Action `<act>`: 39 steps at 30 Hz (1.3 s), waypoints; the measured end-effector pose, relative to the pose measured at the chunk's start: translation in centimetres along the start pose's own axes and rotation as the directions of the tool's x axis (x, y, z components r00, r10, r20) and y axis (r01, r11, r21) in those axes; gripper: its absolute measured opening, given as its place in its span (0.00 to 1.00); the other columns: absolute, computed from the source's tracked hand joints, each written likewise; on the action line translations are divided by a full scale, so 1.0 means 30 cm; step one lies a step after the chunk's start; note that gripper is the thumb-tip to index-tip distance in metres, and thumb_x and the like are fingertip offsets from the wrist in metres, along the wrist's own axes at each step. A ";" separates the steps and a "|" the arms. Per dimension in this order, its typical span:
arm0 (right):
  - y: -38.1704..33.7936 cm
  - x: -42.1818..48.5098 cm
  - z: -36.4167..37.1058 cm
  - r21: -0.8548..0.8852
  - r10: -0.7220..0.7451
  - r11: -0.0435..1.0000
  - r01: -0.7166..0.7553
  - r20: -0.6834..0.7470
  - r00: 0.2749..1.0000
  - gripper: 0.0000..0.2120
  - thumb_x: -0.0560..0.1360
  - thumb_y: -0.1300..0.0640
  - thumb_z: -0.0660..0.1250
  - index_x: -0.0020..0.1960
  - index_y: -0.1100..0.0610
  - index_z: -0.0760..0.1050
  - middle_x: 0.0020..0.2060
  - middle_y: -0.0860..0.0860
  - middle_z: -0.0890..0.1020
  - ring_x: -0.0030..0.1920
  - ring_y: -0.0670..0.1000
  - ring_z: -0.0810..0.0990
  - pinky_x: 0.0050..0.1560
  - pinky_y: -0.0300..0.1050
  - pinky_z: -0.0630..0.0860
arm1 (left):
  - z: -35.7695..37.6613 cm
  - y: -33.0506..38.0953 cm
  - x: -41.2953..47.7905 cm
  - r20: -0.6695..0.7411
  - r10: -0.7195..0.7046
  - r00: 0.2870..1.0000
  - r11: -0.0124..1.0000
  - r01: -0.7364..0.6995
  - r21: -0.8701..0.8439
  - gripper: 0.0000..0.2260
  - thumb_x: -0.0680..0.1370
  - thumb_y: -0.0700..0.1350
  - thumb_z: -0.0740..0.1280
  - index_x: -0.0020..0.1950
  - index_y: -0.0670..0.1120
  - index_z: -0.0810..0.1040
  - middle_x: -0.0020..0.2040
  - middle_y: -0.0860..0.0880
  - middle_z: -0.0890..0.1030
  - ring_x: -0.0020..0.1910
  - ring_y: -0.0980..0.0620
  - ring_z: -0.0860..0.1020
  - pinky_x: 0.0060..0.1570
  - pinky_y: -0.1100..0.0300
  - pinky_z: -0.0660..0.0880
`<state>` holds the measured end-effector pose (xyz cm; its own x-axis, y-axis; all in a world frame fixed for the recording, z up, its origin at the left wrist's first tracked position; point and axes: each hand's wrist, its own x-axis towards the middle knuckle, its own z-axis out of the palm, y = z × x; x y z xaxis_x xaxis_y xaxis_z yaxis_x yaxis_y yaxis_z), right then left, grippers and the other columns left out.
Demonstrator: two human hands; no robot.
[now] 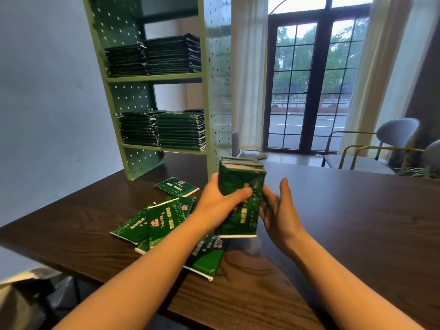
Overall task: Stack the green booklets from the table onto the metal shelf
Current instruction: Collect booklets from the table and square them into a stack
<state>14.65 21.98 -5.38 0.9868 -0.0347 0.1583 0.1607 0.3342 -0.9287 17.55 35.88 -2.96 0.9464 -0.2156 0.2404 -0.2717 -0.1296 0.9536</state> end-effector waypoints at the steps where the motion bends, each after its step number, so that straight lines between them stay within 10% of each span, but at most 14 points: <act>1: 0.007 0.001 0.004 -0.021 0.018 1.000 -0.018 0.011 1.000 0.31 0.79 0.40 0.37 0.64 0.54 0.71 0.49 0.48 0.83 0.50 0.44 0.81 0.46 0.36 0.76 | -0.027 0.009 0.000 -0.031 -0.020 0.999 0.999 0.019 -0.045 0.24 0.68 0.47 0.77 0.60 0.46 0.72 0.53 0.48 0.81 0.52 0.51 0.80 0.55 0.54 0.76; 7: 0.059 -0.014 0.059 -0.457 0.083 0.886 -0.078 -0.009 0.996 0.16 0.82 0.48 0.50 0.58 0.52 0.74 0.59 0.54 0.79 0.51 0.45 0.77 0.52 0.40 0.71 | -0.230 0.038 -0.002 -0.159 -0.130 0.979 0.956 0.082 -0.281 0.06 0.75 0.46 0.70 0.51 0.46 0.79 0.38 0.50 0.85 0.35 0.55 0.83 0.39 0.61 0.80; 14: 0.102 -0.054 0.109 -0.977 0.156 0.148 0.155 0.178 0.972 0.44 0.68 0.35 0.68 0.76 0.49 0.52 0.68 0.51 0.68 0.68 0.54 0.65 0.68 0.51 0.65 | -0.438 -0.018 -0.040 -0.225 -0.208 0.952 0.931 0.123 -0.343 0.06 0.76 0.48 0.69 0.48 0.46 0.79 0.35 0.49 0.85 0.33 0.53 0.83 0.41 0.57 0.78; 21: 0.064 -0.028 0.144 -0.860 -0.018 0.507 0.065 0.065 0.998 0.42 0.68 0.61 0.75 0.74 0.48 0.55 0.57 0.51 0.66 0.50 0.48 0.73 0.48 0.32 0.74 | -0.576 -0.087 -0.090 -0.212 -0.329 0.920 0.847 0.188 -0.498 0.09 0.75 0.50 0.69 0.50 0.46 0.80 0.42 0.45 0.85 0.42 0.46 0.83 0.49 0.51 0.78; 27: 0.024 0.002 0.162 -0.473 -0.026 0.880 -0.048 -0.148 0.989 0.21 0.72 0.71 0.67 0.64 0.64 0.69 0.46 0.55 0.79 0.44 0.50 0.79 0.44 0.42 0.78 | -0.610 -0.123 -0.102 -0.179 -0.397 0.900 0.819 0.259 -0.512 0.10 0.74 0.52 0.69 0.49 0.47 0.80 0.41 0.44 0.85 0.44 0.44 0.82 0.48 0.49 0.77; 32: -0.020 0.034 0.228 -0.541 -0.015 0.839 -0.059 -0.131 0.991 0.03 0.75 0.66 0.63 0.45 0.61 0.75 0.37 0.53 0.80 0.37 0.47 0.80 0.43 0.43 0.78 | -0.628 -0.141 -0.093 -0.166 -0.432 0.887 0.803 0.293 -0.519 0.10 0.75 0.53 0.68 0.48 0.47 0.79 0.38 0.45 0.85 0.43 0.44 0.81 0.50 0.49 0.77; 39: -0.029 0.153 0.391 -0.879 0.051 0.475 0.040 0.073 0.996 0.14 0.76 0.56 0.63 0.49 0.69 0.77 0.38 0.57 0.79 0.40 0.51 0.79 0.45 0.49 0.80 | -0.643 -0.158 -0.091 -0.129 -0.466 0.875 0.802 0.357 -0.479 0.15 0.71 0.53 0.71 0.53 0.45 0.80 0.47 0.41 0.85 0.48 0.42 0.82 0.54 0.46 0.77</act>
<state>18.80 32.56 0.09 0.9896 0.0513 0.1345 0.1340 -0.6707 -0.7296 19.63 55.75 -4.65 0.9775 -0.0039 -0.2107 0.2032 0.2824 0.9375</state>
